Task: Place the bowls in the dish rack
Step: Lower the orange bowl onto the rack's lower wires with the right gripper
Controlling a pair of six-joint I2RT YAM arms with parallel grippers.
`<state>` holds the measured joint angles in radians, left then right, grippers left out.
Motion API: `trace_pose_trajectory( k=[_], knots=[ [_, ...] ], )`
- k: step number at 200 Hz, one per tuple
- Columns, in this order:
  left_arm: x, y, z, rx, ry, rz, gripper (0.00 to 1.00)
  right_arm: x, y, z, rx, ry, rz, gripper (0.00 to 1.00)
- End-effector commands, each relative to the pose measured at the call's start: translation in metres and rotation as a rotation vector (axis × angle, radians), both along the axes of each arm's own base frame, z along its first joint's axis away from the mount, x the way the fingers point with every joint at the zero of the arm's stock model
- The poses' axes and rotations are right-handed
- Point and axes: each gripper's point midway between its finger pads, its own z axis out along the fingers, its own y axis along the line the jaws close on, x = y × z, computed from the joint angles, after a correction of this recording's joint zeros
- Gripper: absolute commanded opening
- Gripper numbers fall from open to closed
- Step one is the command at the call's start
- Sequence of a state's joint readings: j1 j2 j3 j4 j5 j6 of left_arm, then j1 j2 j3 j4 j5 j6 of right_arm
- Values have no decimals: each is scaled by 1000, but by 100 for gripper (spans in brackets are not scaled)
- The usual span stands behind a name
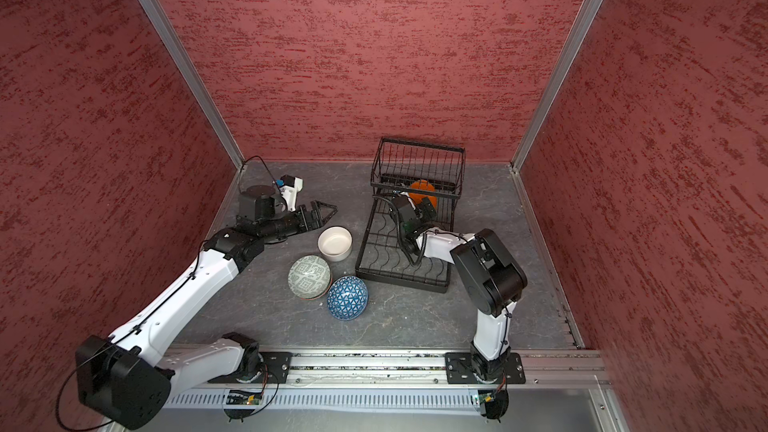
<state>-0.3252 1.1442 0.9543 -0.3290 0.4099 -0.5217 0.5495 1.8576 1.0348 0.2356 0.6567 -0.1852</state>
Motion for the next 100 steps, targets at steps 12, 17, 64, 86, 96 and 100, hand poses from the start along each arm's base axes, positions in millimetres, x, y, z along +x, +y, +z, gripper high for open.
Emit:
trace_pose_trajectory(
  k=[12, 17, 64, 86, 96, 100],
  knots=[
    [-2, 4, 0, 15, -16, 4, 100, 12, -4, 0, 69, -41, -101, 95],
    [-2, 4, -1, 16, -16, 4, 100, 13, -5, -3, 64, -38, -110, 95],
    [-2, 5, -2, 20, -14, 5, 100, 14, -9, -3, 58, -48, -145, 95],
    [-2, 5, -3, 22, -13, 7, 100, 11, 2, -2, 101, -26, -75, 94],
    [-2, 6, -3, 24, -10, 11, 100, 8, 7, -1, 128, -15, -40, 94],
    [-2, 6, -5, 28, -6, 13, 100, 6, 9, -1, 140, -9, -21, 94]
  ],
)
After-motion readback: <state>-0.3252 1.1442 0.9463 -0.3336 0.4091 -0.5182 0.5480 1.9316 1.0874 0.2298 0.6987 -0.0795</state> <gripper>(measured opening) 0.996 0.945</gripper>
